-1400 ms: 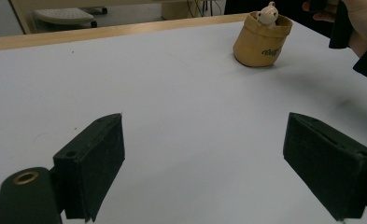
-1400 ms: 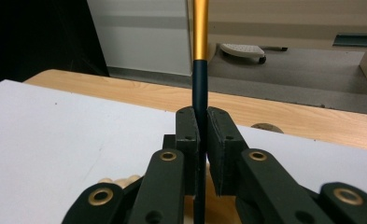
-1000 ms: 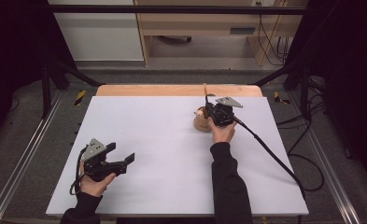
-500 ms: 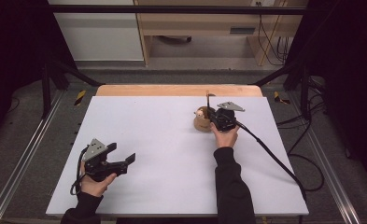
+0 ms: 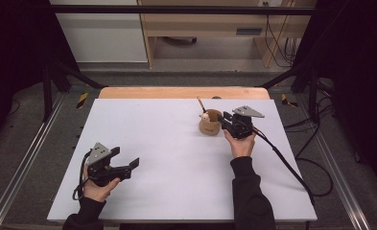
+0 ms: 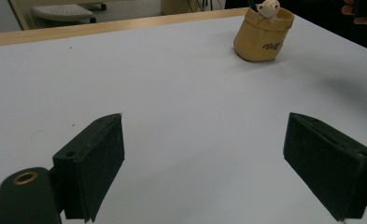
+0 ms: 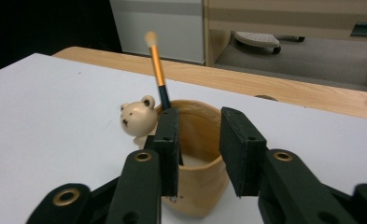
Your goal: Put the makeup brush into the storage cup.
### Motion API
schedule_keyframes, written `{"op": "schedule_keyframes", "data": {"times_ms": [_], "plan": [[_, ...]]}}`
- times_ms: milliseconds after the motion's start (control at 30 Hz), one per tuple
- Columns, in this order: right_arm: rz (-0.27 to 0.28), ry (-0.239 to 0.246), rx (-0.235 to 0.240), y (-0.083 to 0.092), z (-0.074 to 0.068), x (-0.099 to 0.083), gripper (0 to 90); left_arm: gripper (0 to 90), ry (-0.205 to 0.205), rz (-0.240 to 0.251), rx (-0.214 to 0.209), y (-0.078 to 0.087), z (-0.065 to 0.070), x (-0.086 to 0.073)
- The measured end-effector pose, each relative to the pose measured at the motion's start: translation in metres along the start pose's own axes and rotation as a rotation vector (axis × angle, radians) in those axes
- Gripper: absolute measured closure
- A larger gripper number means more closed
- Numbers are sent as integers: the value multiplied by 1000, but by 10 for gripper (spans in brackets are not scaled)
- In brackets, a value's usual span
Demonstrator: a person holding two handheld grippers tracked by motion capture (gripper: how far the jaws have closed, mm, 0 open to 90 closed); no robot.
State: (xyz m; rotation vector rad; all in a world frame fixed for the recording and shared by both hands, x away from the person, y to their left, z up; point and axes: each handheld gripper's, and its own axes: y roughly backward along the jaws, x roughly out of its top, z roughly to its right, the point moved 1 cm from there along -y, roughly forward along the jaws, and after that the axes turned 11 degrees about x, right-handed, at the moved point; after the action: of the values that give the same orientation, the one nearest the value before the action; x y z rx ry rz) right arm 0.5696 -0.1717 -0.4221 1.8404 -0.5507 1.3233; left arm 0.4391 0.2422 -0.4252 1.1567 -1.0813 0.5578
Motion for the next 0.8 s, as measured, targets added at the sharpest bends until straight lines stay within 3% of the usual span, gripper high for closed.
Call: {"op": "schedule_keyframes", "data": {"times_ms": [100,200,400,667,800], "plan": [[-22,-5,34,11,-5,0,579,118,-3,-2,1,-1,0,0],[-33,21,52,22,-12,-2,517,115,-10,-3,1,-1,1,-1],[-27,35,93,45,-25,-6,425,109,-17,-7,3,-1,1,-1],[-25,79,116,75,-39,-15,295,104,-25,-11,9,-1,0,-1],[-21,75,124,87,-42,-21,248,100,-31,-14,12,-1,0,-2]]}}
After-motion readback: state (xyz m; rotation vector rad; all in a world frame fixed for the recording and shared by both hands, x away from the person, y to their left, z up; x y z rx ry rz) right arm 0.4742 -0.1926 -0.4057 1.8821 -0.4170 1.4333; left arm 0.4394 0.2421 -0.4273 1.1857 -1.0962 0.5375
